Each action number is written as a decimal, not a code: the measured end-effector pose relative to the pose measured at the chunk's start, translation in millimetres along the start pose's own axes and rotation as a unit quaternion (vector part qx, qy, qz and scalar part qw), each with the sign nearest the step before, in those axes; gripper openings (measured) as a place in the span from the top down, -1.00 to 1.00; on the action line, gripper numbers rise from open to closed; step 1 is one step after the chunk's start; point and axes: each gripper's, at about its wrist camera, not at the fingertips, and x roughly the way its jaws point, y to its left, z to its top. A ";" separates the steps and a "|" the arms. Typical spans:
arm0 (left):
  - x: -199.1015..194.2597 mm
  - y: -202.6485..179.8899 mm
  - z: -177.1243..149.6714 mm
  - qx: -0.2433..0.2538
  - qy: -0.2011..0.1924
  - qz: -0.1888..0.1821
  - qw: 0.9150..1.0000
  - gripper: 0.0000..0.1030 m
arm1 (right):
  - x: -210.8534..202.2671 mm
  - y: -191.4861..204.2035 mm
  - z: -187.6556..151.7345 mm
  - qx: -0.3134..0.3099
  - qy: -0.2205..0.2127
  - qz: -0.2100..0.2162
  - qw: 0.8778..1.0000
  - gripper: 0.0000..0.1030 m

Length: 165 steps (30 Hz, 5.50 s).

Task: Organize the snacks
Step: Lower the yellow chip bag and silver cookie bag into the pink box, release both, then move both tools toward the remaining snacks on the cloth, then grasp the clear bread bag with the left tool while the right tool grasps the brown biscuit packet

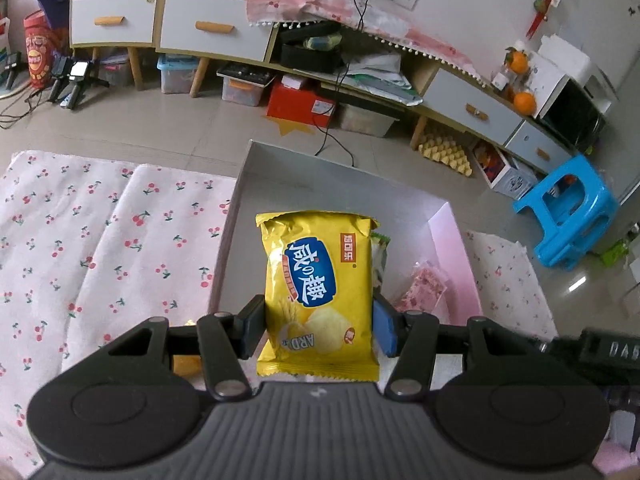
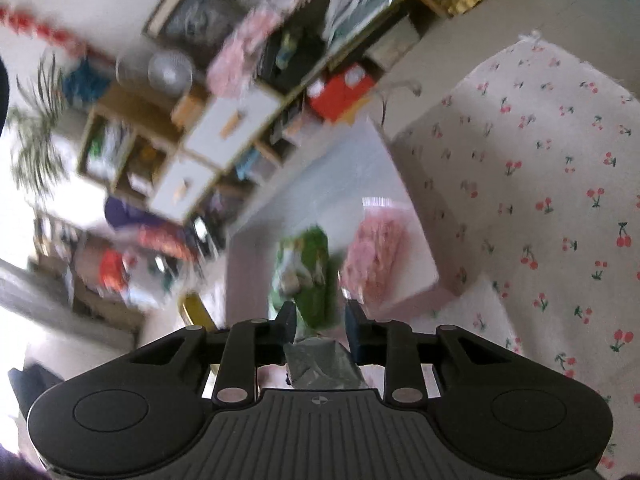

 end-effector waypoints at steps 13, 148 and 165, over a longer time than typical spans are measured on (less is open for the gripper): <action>-8.2 4.6 -20.5 0.009 0.031 0.006 0.999 0.01 | 44.4 26.3 -47.5 -0.207 0.114 -0.126 0.964 0.21; -60.1 96.8 -101.0 -0.190 0.123 0.050 0.973 -0.31 | 20.3 68.6 -105.6 -0.206 0.094 -0.071 0.972 -0.67; -50.3 87.4 -108.1 -0.150 0.101 0.118 0.977 0.18 | 80.6 78.9 -114.7 -0.139 0.084 -0.107 0.981 -0.14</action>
